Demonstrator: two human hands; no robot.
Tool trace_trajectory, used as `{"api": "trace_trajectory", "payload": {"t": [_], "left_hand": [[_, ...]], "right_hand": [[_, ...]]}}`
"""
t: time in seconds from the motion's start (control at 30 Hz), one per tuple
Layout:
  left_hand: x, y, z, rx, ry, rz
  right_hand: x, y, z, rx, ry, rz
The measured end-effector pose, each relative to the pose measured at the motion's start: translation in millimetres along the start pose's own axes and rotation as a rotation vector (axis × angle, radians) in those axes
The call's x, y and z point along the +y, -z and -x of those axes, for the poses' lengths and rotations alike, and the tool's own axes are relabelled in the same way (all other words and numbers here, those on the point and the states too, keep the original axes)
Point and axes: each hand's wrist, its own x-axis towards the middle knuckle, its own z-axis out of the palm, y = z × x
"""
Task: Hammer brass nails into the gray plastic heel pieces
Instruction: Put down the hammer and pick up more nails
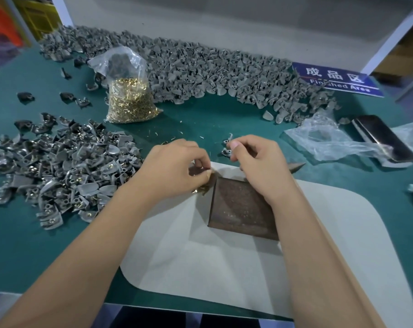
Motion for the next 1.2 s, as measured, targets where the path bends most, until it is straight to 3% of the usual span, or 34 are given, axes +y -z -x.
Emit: {"api": "trace_trajectory", "payload": {"t": [0.23,0.33,0.43,0.53,0.63,0.83,1.0,1.1,1.2], "left_hand": [[7,1,-4,-0.051,0.005,-0.029],[14,0,-5,0.072,-0.037,0.003],[26,-2,-7,0.246,0.054,0.257],[37,-11,-12,0.244,0.127,0.533],[42,-17,-12,0.22,0.139,0.582],[21,-13,-9,0.272,0.185,0.418],[17,-15,-10,0.183,0.18,0.384],[20,-15,-18,0.033,0.155,0.271],[27,-15,-27,-0.002,0.1,0.223]], "right_hand": [[-4,1,0,0.054,-0.027,-0.029],[-4,2,0,0.12,-0.045,-0.098],[-4,3,0,0.151,-0.014,-0.169],[-7,6,3,0.093,0.029,-0.281],[-8,5,4,0.022,0.027,-0.289],[-5,6,1,0.259,-0.113,-0.366],[1,21,-4,0.56,-0.215,-0.547],[13,34,-6,0.623,-0.252,-0.431],[28,44,-4,0.52,-0.196,0.055]]}}
